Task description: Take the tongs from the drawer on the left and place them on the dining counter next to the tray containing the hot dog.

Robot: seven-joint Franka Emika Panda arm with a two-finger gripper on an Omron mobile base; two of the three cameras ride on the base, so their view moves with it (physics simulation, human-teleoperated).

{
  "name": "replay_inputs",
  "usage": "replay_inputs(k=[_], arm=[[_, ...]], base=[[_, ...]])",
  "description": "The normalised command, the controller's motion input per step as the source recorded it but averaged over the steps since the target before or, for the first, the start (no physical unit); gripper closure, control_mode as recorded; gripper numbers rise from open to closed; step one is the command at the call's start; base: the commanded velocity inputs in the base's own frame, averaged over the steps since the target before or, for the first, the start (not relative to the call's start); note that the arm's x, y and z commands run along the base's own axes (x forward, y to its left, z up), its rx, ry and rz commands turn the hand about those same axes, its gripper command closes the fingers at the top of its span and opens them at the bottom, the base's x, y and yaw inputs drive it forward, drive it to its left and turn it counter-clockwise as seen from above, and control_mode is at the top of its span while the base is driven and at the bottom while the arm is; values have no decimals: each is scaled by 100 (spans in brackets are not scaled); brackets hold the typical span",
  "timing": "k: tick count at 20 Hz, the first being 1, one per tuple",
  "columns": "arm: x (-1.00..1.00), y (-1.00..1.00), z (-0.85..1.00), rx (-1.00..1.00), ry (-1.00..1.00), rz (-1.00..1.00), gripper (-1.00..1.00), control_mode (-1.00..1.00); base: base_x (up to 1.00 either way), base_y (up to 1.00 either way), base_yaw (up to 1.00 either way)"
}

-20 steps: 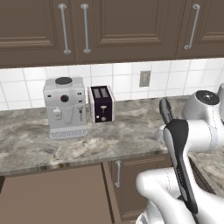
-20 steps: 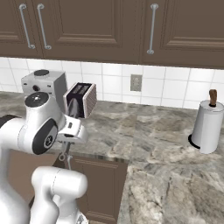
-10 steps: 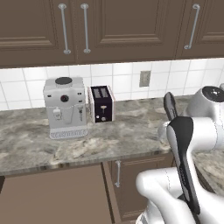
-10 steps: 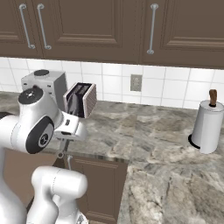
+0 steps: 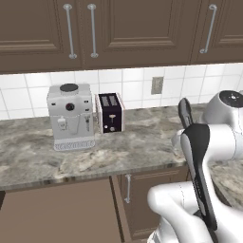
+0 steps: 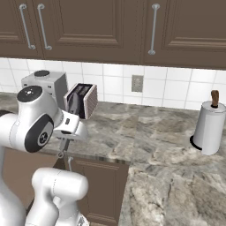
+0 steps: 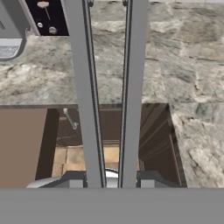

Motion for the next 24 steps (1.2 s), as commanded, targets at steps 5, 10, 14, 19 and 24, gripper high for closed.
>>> replay_inputs(k=[5,10,14,19,24], arm=[[-5,0,1,0,-1,-2,100,-100],[-17,0,4,-1,-5,-2,100,-100],[-16,0,6,0,-2,0,100,-100],[-13,0,9,0,-1,0,100,-100],[-6,0,6,0,0,0,100,-100]], base=[[0,0,0],[0,0,0],[0,0,0],[0,0,0],[0,0,0]])
